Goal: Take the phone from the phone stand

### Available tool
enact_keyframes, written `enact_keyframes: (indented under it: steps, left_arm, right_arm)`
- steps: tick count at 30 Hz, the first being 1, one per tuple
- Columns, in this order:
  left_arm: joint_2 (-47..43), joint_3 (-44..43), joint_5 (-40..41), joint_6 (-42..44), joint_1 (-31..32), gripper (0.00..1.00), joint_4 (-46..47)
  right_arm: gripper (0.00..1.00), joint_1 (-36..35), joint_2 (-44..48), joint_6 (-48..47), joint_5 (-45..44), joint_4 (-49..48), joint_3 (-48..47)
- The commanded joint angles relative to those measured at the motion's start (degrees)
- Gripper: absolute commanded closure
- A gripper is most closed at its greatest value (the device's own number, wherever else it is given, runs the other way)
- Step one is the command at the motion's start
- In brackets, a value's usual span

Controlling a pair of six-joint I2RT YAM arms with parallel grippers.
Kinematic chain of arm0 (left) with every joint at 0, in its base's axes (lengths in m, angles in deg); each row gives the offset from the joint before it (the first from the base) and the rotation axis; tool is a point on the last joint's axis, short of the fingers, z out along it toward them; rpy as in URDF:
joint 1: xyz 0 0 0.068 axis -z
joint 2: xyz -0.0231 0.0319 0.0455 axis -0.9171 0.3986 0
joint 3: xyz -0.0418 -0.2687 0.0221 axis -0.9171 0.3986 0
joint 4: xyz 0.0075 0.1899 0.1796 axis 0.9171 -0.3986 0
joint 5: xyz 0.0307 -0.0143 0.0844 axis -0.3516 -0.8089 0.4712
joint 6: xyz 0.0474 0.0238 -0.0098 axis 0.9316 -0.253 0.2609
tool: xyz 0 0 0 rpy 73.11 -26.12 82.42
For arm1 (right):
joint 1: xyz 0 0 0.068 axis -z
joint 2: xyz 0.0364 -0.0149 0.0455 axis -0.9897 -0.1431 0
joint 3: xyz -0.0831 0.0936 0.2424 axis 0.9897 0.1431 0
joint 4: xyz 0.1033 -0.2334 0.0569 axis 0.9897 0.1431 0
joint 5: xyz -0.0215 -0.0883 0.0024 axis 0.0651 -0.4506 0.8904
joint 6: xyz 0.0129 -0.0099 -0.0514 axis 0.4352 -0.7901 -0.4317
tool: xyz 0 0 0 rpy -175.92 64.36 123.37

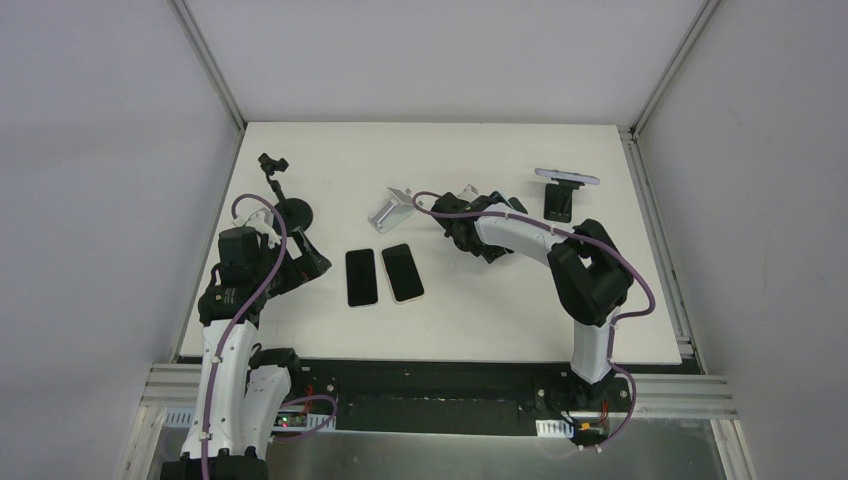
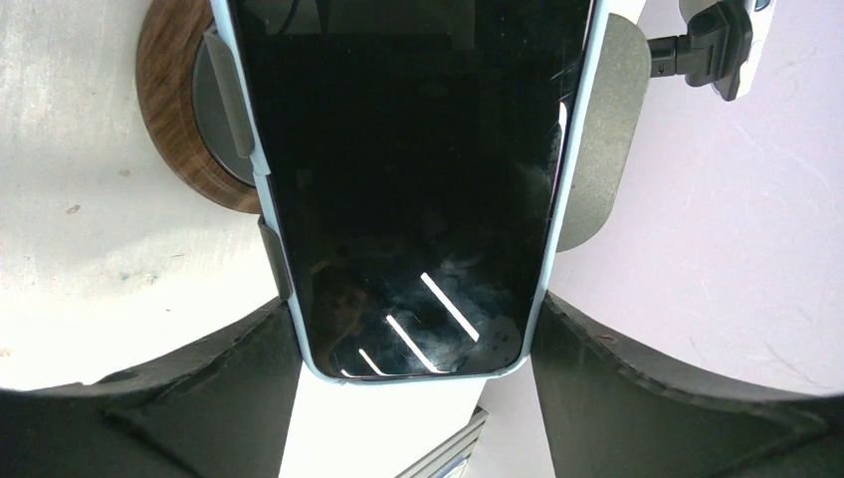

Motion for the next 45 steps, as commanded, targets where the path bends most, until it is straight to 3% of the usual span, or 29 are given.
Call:
enact_keyframes:
  steps: [1,12,25,32,39,45]
  left_arm:
    - [-0.37,-1.27,-0.32,-0.38,0.35,0.0,-0.09]
    - [-0.45,-1.27,-0.33,-0.49,0.38,0.0,-0.09]
    - [-0.55,-1.27,-0.3,-0.46,0.38,0.0,-0.09]
    - [-0.67,-1.27,-0.12,-0.51,0.35,0.0,-0.09]
    - [-1.72,-1.09,0.83,-0.39,0.37,0.0,-0.09]
    - [-2.19,-0.94,1.36,-0.38,0.27,0.0,-0.17]
  right_arm:
    - [0.58,0.18,2.78,0.0,-0.61,3.57,-0.73]
    - [0.87,-0.31,6.64,-0.6,-4.31,6.69,-3.92]
    - [0.99,-2.84,8.53,-0.74,-6.78,7.45,-6.94]
    - [1.0,-6.97,6.97,5.1,-5.03,11.68,-13.1]
    - [1.0,-9.02,7.45,15.91,6.88,14.09,-17.21]
    - [1.0,-9.05,10.81,21.48,20.75,8.47,-12.97]
